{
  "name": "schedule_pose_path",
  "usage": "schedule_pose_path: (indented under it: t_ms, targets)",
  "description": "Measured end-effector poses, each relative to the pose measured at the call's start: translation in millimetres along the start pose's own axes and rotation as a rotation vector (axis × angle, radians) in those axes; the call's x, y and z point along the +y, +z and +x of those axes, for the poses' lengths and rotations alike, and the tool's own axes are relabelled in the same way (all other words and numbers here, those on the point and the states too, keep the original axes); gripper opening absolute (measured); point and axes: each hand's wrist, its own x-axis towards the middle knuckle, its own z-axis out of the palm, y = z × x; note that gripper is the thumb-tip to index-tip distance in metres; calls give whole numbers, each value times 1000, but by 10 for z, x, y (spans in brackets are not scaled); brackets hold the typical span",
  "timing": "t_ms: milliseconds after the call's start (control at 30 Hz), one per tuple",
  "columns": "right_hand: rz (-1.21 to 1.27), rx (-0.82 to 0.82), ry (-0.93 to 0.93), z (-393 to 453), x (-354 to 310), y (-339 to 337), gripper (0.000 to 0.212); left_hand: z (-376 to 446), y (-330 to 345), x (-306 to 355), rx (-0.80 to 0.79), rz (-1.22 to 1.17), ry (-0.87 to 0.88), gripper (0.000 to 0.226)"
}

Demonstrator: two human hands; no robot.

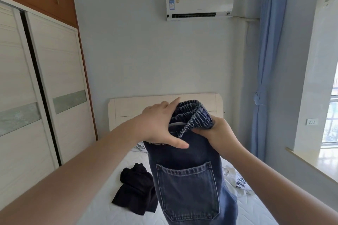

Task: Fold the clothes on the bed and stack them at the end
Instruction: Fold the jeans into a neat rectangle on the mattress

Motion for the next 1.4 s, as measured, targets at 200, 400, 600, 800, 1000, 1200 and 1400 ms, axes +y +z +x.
schedule_pose_path:
  t_ms: [200, 400, 600, 800, 1000, 1200, 1400]
  targets:
    - [-36, 147, -24, -90, -47, 55, 21, 16, 94, 85, 136, -20, 18, 97]
    - [-70, 89, -46, -224, -157, 143, 21, -17, -8, -7, 56, -218, 14, 66]
    - [-88, -31, -35, -472, -182, 250, 33, -246, 104, -168, 58, -328, 98, 43]
    - [-14, -171, 277, -953, 151, 121, 58, -476, 337, -206, 29, -356, 89, 40]
    - [-122, 21, 782, -1783, 966, 30, 77, -593, 513, -227, 13, -336, 84, 32]
    - [-112, 28, 1113, -2403, 1463, 131, 83, -712, 657, -194, -8, -356, 95, 33]
    - [167, 115, 1255, -2680, 1601, 281, 91, -809, 705, -144, 14, -374, 87, 33]
